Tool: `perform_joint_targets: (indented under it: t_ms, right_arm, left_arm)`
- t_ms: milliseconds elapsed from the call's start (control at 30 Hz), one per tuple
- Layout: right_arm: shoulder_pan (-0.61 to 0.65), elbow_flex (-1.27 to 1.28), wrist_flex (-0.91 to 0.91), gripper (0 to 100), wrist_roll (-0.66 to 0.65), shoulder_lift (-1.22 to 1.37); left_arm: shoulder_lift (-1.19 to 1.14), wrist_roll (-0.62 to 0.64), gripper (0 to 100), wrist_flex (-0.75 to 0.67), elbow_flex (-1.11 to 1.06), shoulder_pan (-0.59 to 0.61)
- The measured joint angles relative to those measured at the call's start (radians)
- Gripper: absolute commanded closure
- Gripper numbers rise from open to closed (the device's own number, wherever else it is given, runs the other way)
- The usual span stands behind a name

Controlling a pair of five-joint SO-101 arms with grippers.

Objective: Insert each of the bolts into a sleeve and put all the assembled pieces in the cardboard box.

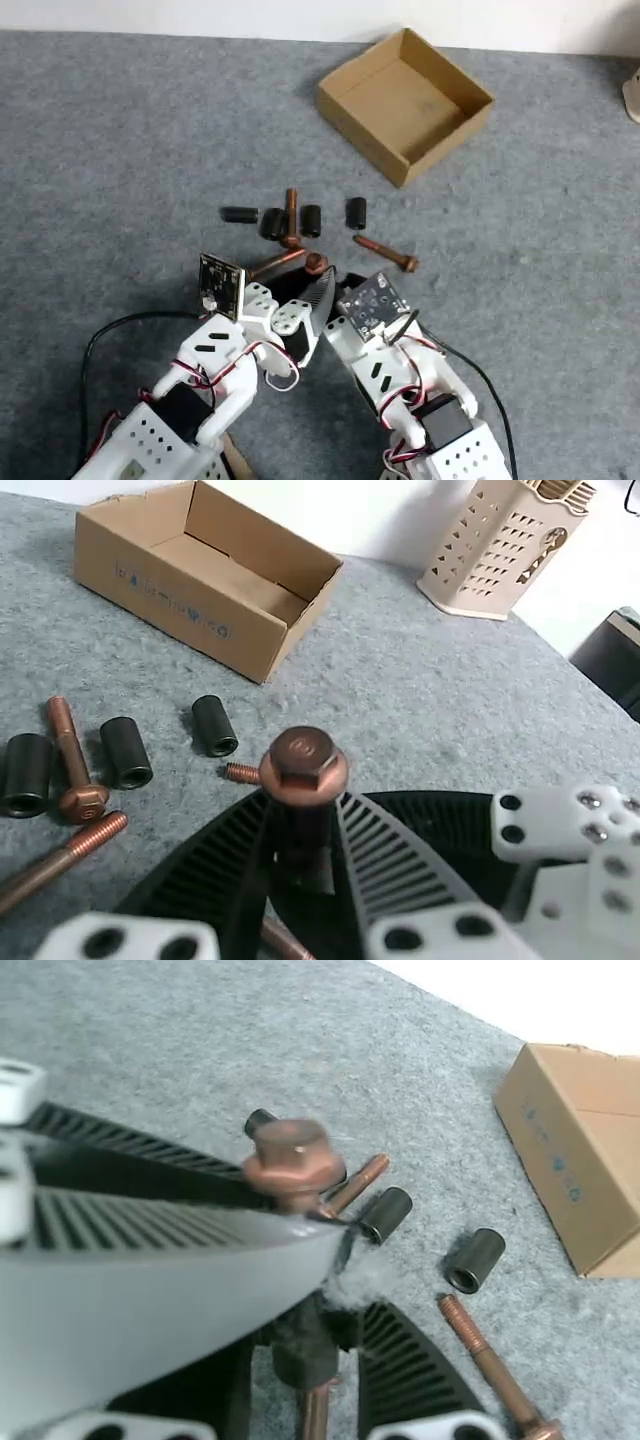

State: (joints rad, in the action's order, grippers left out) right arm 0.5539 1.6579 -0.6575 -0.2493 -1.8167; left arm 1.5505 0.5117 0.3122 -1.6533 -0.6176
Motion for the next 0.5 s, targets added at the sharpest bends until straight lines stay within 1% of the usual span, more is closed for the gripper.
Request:
perform_joint_targets:
  t_ms: [67,167,233,300,500]
  right_arm:
    - [0.000,0.000,0.000,99.5,0.000,0.000]
    - [0.000,0.000,0.000,99.5,0.000,0.000]
    - [0.000,-0.002,0.000,99.5,0.000,0.000]
    - [0.000,-0.002,0.000,99.5,0.000,0.000]
    - [0.002,-0.002,-0.002,99.5,0.000,0.002]
  left_arm:
    - [0.000,0.000,93,0.000,0.000,0.000]
    - [-0.002,0.000,79,0.002,0.000,0.000]
    - [-0.006,-0.005,71,0.002,0.000,0.000]
    - [-0.012,0.000,69,0.008,0.000,0.000]
    - [0.002,0.000,68,0.058,0.000,0.003]
